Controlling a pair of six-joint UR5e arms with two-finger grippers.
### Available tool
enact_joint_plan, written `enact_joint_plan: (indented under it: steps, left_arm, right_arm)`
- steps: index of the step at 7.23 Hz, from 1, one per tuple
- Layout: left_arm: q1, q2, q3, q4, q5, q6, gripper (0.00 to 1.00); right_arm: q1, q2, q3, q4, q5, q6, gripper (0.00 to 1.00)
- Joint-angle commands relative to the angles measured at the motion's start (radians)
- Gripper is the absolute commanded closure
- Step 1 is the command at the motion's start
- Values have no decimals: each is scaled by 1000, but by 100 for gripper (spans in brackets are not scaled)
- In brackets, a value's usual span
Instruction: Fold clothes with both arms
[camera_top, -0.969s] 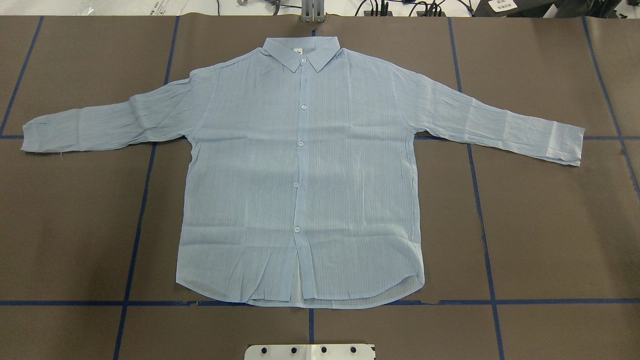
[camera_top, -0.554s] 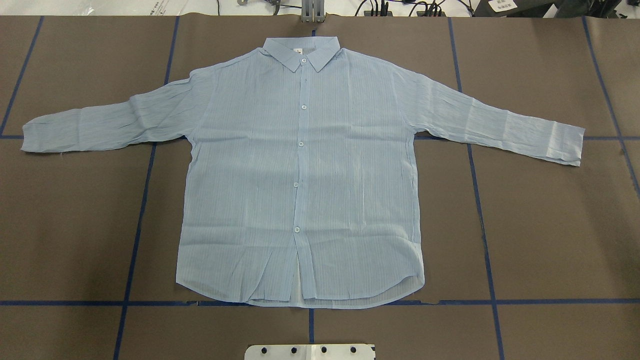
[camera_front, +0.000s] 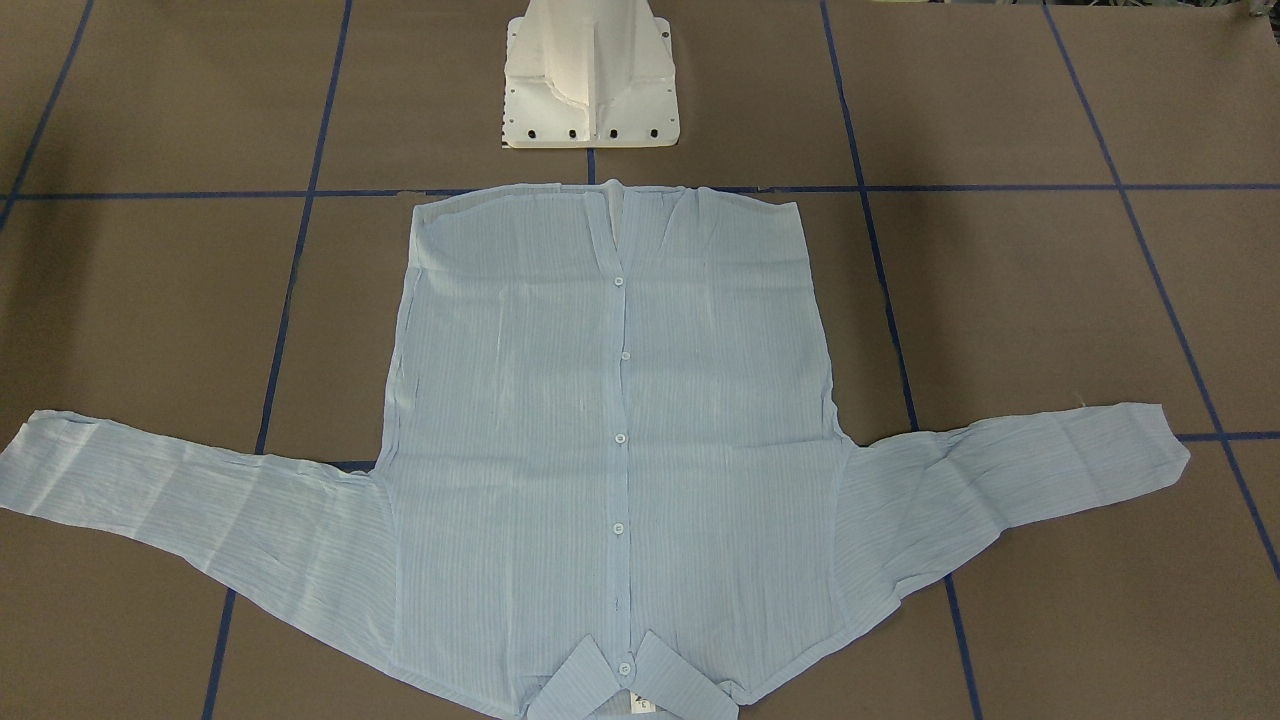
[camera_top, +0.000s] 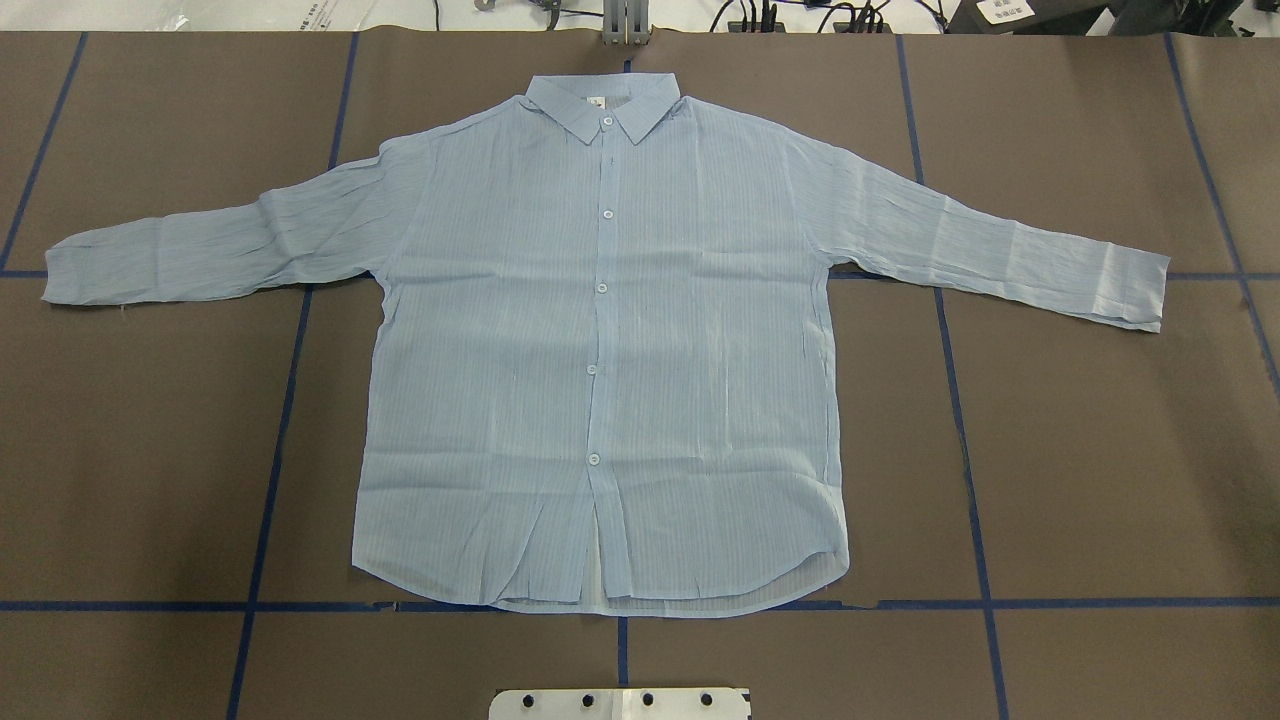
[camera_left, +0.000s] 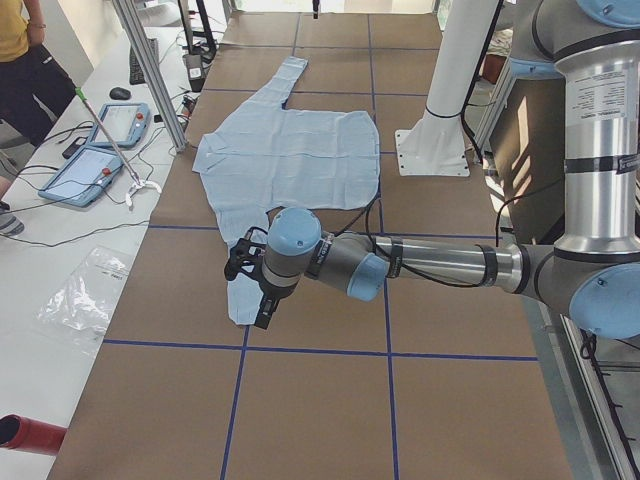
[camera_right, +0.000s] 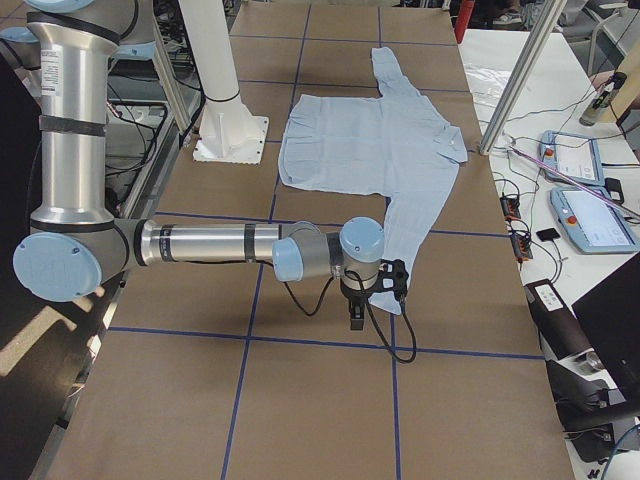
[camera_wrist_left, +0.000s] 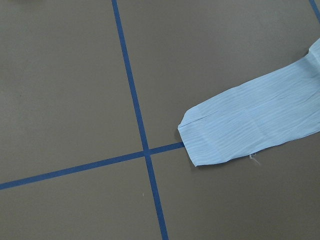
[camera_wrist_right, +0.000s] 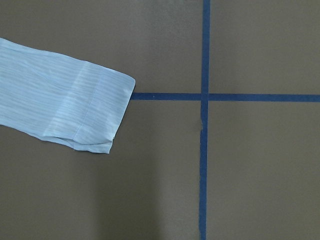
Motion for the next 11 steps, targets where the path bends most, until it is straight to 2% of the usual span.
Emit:
enact_joint_plan:
  steps: [1,2,4,6,9,11]
  left_arm:
    - [0,25,-12,-5,-1,1,0]
    - [0,28,-12,-5,-2,1,0]
    - [0,27,-13,-5,-2,3,0]
    - [0,27,-13,-5,-2,3,0]
    - [0,28,-22,-5,-4,1,0]
    - [0,28,-29,-5,-4,1,0]
  right_arm:
    - [-10,1,-8,49,-1,12,0]
    - [-10,1,-9,104,-20,10,0]
    - [-50,41,-56,111,-29,111,0]
    - [-53,111,-138,111,-28,118,1]
    - [-131,226,-234,113,-35,113,1]
    - [-168,240,-274,114,-34,113,6]
